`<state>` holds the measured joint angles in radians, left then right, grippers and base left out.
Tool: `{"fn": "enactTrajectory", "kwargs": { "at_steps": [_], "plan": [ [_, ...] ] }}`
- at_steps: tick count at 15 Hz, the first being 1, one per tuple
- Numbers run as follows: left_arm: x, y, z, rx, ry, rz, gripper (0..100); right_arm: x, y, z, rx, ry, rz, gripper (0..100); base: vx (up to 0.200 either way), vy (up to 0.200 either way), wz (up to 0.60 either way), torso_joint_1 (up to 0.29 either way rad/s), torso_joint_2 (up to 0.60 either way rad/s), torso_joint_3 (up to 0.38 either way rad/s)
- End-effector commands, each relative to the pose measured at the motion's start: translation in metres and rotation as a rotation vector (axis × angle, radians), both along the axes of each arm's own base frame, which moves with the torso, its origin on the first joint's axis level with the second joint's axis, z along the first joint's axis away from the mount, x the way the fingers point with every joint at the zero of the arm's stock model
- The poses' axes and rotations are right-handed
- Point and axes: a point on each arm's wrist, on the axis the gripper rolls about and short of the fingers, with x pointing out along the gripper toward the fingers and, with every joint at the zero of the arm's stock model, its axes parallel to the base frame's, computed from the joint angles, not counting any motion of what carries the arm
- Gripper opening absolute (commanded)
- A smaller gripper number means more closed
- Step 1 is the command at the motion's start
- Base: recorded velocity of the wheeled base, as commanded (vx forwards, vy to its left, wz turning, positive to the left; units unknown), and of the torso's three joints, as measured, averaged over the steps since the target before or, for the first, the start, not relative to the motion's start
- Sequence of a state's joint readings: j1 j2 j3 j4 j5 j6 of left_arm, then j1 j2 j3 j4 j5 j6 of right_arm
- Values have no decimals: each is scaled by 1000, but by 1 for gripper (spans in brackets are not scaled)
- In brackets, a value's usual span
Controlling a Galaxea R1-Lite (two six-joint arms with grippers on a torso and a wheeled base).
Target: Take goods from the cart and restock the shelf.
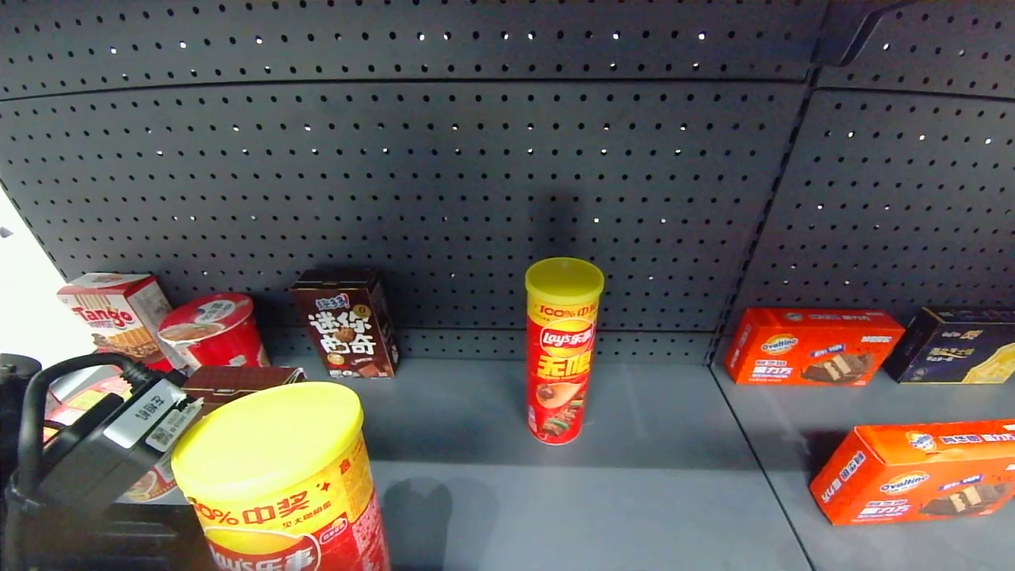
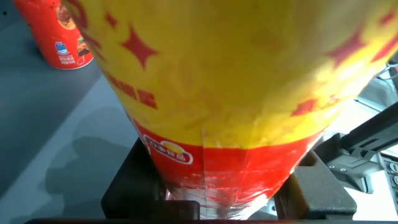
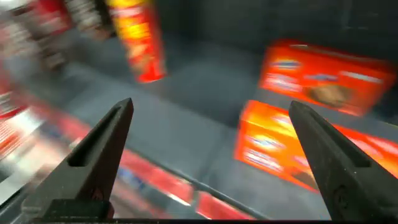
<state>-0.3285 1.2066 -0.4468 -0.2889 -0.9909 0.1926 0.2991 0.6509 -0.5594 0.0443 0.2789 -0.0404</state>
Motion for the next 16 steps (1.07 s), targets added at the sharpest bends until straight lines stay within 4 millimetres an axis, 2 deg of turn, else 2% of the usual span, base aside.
{"fn": "enactTrajectory", "kwargs": {
  "at_steps": [1, 6, 11, 13, 15, 16],
  "plan": [
    [1, 0, 0, 0, 1, 2, 0, 52, 27, 2, -57, 95, 142, 100, 0, 0, 0, 0, 0, 0],
    [5, -2, 0, 1, 7, -7, 0, 104, 56, 21, -78, 137, 178, 100, 0, 0, 0, 0, 0, 0],
    [7, -4, -1, 4, 16, -11, 0, 168, 88, 21, -80, 145, 268, 100, 0, 0, 0, 0, 0, 0],
    [8, -4, -1, 4, 15, -11, 0, 191, 96, 16, -156, 103, 284, 100, 0, 0, 0, 0, 0, 0],
    [7, -4, -2, 4, 16, -12, 0, 210, 109, 7, -139, 64, 425, 100, 0, 0, 0, 0, 0, 0],
    [7, -4, -2, 4, 16, -12, 0, 221, 114, 1, -137, 57, 430, 100, 0, 0, 0, 0, 0, 0]
  ]
}}
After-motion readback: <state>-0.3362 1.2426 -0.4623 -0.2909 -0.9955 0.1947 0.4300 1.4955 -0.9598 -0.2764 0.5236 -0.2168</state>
